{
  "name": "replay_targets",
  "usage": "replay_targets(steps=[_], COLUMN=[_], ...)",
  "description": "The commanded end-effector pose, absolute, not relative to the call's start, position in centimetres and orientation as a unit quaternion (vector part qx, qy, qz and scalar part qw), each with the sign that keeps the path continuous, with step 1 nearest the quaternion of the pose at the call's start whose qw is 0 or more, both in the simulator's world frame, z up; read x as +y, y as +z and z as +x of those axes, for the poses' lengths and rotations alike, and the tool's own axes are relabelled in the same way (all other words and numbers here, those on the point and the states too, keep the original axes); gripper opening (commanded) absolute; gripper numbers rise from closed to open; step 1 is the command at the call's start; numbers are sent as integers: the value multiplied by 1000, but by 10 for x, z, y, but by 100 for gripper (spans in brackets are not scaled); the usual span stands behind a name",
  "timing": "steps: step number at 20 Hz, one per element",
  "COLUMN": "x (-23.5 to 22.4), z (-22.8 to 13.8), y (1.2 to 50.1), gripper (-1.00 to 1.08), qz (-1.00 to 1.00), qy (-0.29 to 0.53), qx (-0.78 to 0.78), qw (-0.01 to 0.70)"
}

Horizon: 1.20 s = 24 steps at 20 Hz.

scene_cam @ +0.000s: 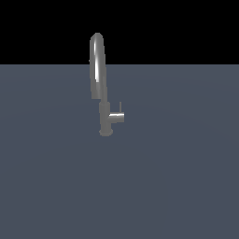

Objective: Turn on the faucet by rotating a designated handle.

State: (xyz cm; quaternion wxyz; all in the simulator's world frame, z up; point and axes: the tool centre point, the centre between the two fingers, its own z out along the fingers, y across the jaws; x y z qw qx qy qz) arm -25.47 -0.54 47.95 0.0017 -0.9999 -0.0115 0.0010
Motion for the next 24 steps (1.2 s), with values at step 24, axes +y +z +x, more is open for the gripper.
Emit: replay_targets(steps=[24], x=[4], z=[-183], y=[461], gripper=[-100], qz=[-990], qy=[88], qx=[71], qw=[81])
